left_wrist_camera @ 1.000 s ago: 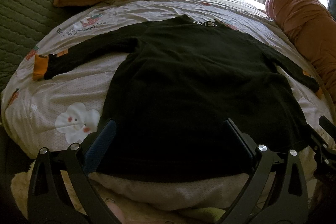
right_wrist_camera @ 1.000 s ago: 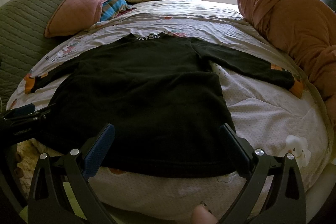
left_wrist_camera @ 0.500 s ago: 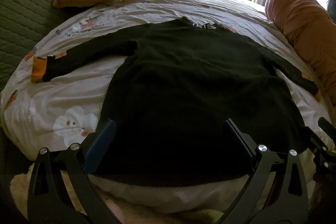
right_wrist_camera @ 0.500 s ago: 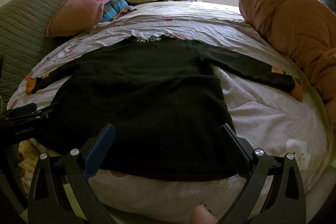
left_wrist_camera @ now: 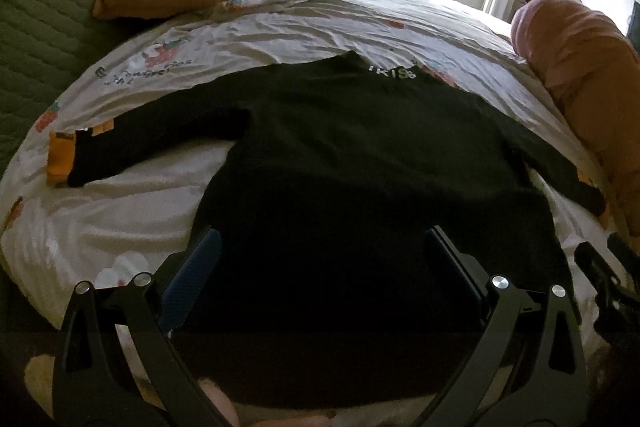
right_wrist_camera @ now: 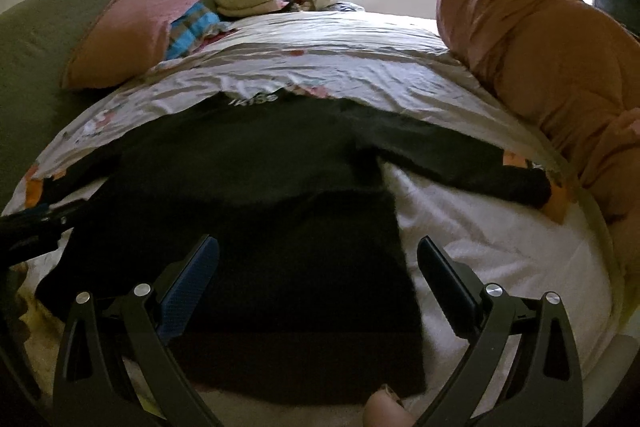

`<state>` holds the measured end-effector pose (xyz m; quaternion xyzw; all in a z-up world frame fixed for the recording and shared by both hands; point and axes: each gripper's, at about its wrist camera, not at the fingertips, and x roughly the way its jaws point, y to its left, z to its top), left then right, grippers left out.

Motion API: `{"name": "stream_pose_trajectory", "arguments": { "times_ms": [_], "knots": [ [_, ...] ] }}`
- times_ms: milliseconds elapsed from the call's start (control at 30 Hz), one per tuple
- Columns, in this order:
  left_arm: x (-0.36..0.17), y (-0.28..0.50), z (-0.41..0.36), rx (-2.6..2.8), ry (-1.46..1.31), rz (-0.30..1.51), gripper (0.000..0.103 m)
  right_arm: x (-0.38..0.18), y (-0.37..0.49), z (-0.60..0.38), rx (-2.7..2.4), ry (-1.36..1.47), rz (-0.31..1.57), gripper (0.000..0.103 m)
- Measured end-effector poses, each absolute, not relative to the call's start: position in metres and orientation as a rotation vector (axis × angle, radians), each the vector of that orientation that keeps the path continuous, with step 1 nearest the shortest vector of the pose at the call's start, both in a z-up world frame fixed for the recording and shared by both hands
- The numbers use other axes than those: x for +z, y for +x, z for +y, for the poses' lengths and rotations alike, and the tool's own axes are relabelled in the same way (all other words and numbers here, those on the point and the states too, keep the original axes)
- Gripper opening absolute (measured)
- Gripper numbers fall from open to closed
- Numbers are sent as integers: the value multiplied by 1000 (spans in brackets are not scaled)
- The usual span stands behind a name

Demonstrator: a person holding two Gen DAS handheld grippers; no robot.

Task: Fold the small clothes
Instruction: 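Move the right tool to the orange-cuffed sleeve and grasp the cuff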

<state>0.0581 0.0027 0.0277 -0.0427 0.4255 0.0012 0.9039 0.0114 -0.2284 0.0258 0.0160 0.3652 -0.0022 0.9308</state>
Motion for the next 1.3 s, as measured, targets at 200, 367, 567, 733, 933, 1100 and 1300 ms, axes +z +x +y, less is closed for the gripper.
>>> {"name": "stream_pose_trajectory", "arguments": {
  "times_ms": [200, 367, 567, 733, 933, 1100, 1300],
  "knots": [
    [33, 80, 1, -3, -96, 891, 95, 28, 40, -253, -51, 83, 764, 99],
    [37, 101, -3, -18, -102, 905, 95, 33, 57, -272, -93, 108, 754, 99],
    [43, 125, -8, -26, -97, 899, 95, 33, 75, -299, -158, 161, 758, 99],
    [42, 144, -11, -37, -97, 906, 95, 29, 86, -319, -205, 183, 760, 99],
    [36, 163, -21, -55, -81, 919, 95, 24, 98, -348, -262, 239, 765, 99],
    [33, 178, -31, -66, -57, 923, 95, 14, 104, -373, -305, 311, 788, 99],
    [24, 195, -39, -83, -50, 949, 95, -4, 106, -400, -366, 388, 824, 99]
  ]
}}
